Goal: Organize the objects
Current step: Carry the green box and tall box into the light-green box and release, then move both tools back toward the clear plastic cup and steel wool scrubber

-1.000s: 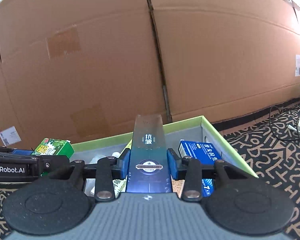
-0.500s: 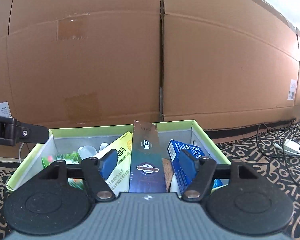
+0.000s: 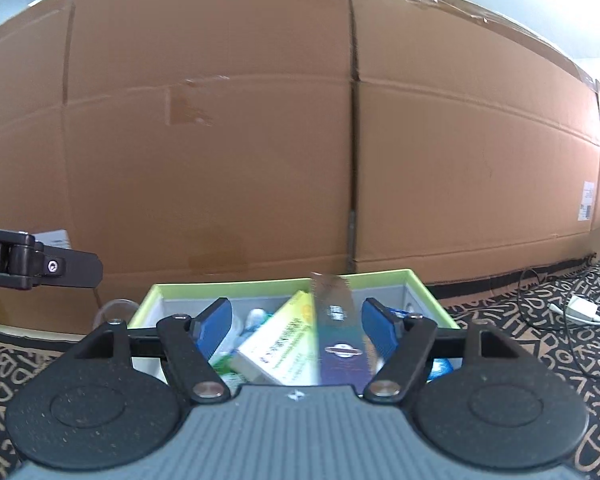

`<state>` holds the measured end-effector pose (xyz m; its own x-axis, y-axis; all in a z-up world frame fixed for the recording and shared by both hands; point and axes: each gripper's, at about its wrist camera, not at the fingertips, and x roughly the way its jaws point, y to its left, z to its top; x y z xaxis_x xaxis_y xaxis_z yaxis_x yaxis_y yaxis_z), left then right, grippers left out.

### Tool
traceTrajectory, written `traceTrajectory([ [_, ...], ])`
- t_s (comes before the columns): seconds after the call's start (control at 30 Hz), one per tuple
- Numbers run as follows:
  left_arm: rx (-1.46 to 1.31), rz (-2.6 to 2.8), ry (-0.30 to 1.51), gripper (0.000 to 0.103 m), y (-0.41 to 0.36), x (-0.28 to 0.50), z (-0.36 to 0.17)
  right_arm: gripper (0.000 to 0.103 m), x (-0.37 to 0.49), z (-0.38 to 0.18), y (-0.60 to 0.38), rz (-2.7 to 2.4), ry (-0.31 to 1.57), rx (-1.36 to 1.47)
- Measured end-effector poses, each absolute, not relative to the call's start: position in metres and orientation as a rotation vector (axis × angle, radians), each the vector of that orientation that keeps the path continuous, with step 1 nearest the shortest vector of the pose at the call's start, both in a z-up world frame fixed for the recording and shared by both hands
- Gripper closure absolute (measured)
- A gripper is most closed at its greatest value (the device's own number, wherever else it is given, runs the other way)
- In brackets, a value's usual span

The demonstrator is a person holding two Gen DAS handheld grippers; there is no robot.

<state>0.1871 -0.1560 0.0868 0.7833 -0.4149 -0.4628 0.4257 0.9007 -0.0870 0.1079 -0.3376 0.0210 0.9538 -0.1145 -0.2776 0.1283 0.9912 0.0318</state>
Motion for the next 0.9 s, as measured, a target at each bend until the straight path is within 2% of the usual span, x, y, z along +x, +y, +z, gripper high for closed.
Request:
traceTrajectory([
  [0.23, -0.003, -0.412, 0.468, 0.000, -0.116, 0.163, 0.090, 0.028, 0.094, 0.019, -0.304, -0.038, 0.278, 0.061],
  [0.3, -0.012, -0.388, 0.462, 0.000, -0.100, 0.157, 0.086, 0.033, 0.089, 0.015, -0.291, 0.004, 0.290, 0.074],
  [0.33, -0.014, -0.375, 0.463, 0.000, -0.092, 0.154, 0.083, 0.043, 0.089, 0.012, -0.284, 0.030, 0.300, 0.076],
  [0.37, -0.016, -0.363, 0.465, 0.000, -0.084, 0.151, 0.080, 0.046, 0.088, 0.008, -0.276, 0.056, 0.315, 0.076],
  [0.5, -0.042, -0.322, 0.503, 0.000, -0.051, 0.147, 0.059, 0.056, 0.093, -0.010, -0.242, 0.141, 0.370, 0.038],
  [0.83, -0.084, -0.277, 0.574, 0.000, -0.013, 0.158, 0.032, 0.056, 0.139, -0.044, -0.198, 0.116, 0.471, -0.020],
  [0.9, -0.072, -0.287, 0.573, 0.000, -0.016, 0.163, 0.030, 0.062, 0.140, -0.045, -0.207, 0.099, 0.464, 0.006],
])
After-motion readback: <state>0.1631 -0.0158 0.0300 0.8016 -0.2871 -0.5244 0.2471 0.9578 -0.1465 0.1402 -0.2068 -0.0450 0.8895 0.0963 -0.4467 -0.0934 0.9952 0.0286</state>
